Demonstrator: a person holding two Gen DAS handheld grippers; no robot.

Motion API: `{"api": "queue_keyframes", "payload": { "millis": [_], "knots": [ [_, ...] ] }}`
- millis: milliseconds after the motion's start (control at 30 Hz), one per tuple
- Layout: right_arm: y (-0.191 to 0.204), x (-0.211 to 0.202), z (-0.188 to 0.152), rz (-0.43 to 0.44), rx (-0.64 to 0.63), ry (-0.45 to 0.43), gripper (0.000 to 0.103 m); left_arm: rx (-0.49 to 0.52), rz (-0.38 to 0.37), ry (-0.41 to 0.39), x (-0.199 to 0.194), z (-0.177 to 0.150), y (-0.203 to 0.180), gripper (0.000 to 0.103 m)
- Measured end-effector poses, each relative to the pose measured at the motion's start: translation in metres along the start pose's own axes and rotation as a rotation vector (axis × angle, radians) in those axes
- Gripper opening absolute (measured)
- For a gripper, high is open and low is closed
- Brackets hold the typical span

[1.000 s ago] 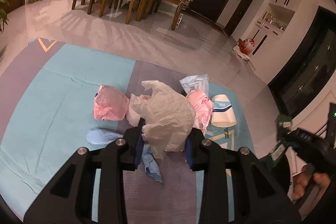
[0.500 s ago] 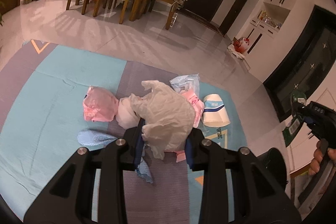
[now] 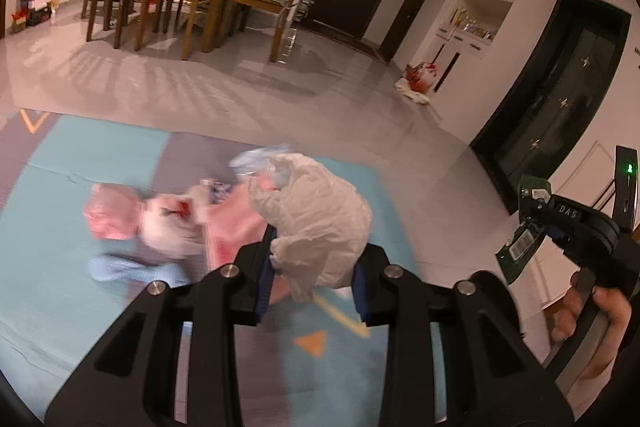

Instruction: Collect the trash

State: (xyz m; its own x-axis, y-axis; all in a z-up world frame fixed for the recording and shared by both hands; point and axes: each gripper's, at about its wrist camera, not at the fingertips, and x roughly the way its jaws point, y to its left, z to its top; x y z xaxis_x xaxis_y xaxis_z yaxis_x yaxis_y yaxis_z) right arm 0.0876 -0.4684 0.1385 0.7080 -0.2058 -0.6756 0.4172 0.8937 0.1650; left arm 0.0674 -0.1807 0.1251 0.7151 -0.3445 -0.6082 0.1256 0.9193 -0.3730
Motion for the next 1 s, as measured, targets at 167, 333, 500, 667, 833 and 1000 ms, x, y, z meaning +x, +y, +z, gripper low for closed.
{"api": "queue_keyframes", "payload": {
  "millis": [167,333,500,667,833,1000],
  "knots": [
    [-0.021,-0.022,0.008,-0.023,0.024,-0.064,0.033,0.04,-0.067,0.014,0.008,-0.004,-0.046,0.033],
    [-0.05,-0.039,0.013,-0.032,0.076,-0.096,0.033,0.095,-0.146,0.056,0.023,-0.014,-0.101,0.033],
    [-0.083,-0.051,0.014,-0.078,0.141,-0.111,0.033,0.129,-0.202,0.124,0.043,-0.034,-0.142,0.033],
    [-0.115,-0.053,0.013,-0.14,0.217,-0.109,0.033,0.196,-0.257,0.178,0.06,-0.049,-0.179,0.033],
    [-0.145,-0.046,0.008,-0.169,0.305,-0.071,0.033,0.259,-0.299,0.267,0.086,-0.068,-0.212,0.033],
    [-0.162,-0.028,0.006,-0.239,0.342,0.002,0.033,0.261,-0.396,0.425,0.116,-0.088,-0.235,0.033]
  ]
}}
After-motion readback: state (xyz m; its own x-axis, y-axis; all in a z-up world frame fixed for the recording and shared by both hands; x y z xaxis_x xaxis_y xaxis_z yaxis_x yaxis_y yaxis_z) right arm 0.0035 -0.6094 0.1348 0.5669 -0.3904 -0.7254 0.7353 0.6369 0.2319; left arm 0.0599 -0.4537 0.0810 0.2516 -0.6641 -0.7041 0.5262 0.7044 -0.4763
